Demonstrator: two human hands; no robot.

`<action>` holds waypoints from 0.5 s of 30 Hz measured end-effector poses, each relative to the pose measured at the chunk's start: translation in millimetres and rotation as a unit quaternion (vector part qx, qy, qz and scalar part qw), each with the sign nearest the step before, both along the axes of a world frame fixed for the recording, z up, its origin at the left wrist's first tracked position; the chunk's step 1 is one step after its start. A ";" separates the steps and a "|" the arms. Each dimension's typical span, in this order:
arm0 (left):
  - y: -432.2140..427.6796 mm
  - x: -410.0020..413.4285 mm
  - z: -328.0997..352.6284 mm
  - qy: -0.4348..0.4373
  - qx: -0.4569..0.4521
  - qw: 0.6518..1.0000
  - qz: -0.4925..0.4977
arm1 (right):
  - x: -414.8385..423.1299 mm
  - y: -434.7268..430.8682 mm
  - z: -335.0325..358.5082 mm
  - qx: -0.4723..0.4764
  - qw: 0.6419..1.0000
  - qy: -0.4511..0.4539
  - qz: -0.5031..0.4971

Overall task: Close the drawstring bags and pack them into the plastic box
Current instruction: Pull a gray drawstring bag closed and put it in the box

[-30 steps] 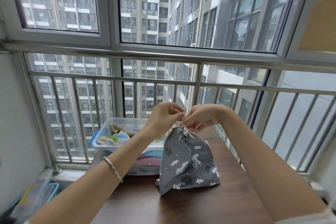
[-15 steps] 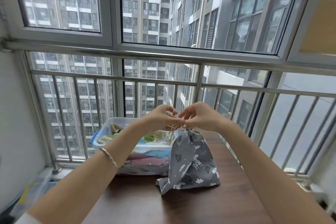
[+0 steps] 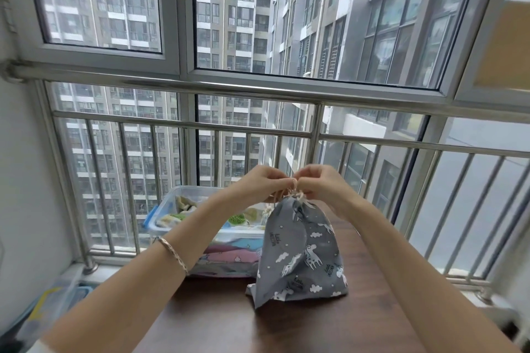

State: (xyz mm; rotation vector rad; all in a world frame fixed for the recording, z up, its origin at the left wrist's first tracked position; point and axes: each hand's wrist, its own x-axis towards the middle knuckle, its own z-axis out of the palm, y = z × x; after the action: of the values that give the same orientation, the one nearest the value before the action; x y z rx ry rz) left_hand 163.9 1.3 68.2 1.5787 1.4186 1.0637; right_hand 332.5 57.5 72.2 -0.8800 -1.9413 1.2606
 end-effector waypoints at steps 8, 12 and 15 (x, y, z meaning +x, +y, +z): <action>2.5 -1.9 -1.3 -0.144 -0.072 0.987 -0.015 | 6.8 -4.5 -9.7 0.153 0.988 0.032 0.002; 2.4 -7.0 -3.0 -0.164 -0.068 0.983 -0.038 | 11.9 1.3 -12.2 0.183 0.983 -0.011 0.002; -2.0 -20.1 -3.7 -0.045 -0.058 0.996 -0.046 | 28.9 12.1 -11.5 0.217 0.972 -0.070 -0.061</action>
State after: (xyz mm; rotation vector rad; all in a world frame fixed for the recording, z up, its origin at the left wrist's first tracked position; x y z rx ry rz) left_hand 143.8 -0.7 64.5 1.4811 1.3100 0.9685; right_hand 361.4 69.6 60.7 -0.8586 -2.1230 0.6757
